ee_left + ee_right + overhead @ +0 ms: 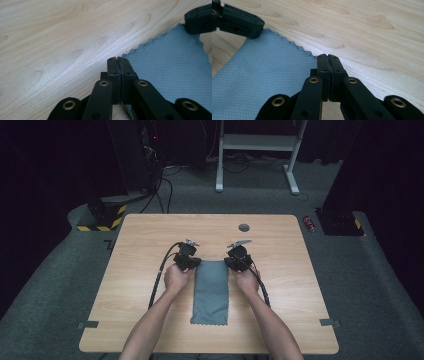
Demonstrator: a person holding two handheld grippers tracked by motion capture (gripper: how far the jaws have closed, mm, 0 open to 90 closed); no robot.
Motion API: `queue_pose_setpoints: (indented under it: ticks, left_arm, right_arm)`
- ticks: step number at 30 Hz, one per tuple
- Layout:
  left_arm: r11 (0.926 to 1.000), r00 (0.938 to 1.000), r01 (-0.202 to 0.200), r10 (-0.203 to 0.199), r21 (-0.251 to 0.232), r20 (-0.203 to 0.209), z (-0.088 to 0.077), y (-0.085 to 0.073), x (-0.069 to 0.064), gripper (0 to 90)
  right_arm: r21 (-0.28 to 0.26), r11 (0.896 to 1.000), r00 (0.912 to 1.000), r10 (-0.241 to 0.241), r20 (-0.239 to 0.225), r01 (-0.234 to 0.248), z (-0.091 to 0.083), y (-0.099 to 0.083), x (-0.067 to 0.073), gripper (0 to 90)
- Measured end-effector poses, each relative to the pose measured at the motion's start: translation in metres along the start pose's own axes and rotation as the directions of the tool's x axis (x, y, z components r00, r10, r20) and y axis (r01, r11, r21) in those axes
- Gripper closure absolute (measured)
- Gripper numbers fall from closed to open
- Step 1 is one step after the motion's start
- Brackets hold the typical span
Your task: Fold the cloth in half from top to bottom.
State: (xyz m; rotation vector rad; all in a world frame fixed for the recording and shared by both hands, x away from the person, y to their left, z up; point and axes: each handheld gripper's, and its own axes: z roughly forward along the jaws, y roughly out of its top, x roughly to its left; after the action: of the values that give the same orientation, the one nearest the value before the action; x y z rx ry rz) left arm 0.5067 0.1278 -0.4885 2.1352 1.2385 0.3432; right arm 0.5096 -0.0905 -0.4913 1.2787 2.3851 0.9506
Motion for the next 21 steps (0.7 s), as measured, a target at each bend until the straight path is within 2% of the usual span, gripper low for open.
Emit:
queue_pose_setpoints:
  ticks: [2,7,8,10,12,15,18,21]
  left_arm:
    - [0.9999,0.9998,0.009,-0.008,-0.015,0.016,-0.005,0.002,0.002,89.0]
    - [0.9997,0.9998,0.002,-0.002,-0.024,0.022,-0.012,0.007,0.003,89.0]
    - [0.9996,0.9997,0.004,-0.004,-0.027,0.026,-0.013,0.008,0.002,89.0]
    - [0.9994,0.9997,0.002,-0.001,-0.034,0.024,-0.015,0.011,0.003,89.0]
    - [0.9988,0.9995,0.012,-0.011,-0.047,0.029,-0.018,0.013,0.004,89.0]
    - [0.9967,0.9982,0.041,-0.037,-0.07,0.048,-0.021,0.015,0.009,89.0]
    - [0.9968,0.9984,0.042,-0.039,-0.068,0.042,-0.022,0.022,0.012,88.9]
    - [0.996,0.9992,0.035,-0.034,-0.082,0.019,-0.028,0.035,0.014,88.9]
  right_arm:
    - [-0.008,1.0,1.0,0.002,-0.006,-0.002,-0.002,0.0,-0.001,89.1]
    - [-0.027,1.0,0.9998,0.007,-0.018,-0.008,-0.007,0.002,-0.003,89.2]
    - [-0.014,1.0,0.9998,0.012,-0.018,-0.013,-0.007,0.004,-0.002,89.3]
    - [-0.017,1.0,0.9999,-0.009,-0.01,0.008,-0.01,0.008,-0.002,89.3]
    - [-0.038,0.999,0.9999,-0.013,-0.007,0.013,-0.016,0.013,-0.003,89.3]
    - [-0.033,0.999,0.9998,-0.022,-0.001,0.021,-0.02,0.02,-0.004,89.3]
    - [-0.036,0.999,0.9997,-0.025,-0.001,0.025,-0.021,0.028,-0.005,89.4]
    - [-0.051,0.998,0.9989,-0.042,0.023,0.043,-0.025,0.041,-0.005,89.4]
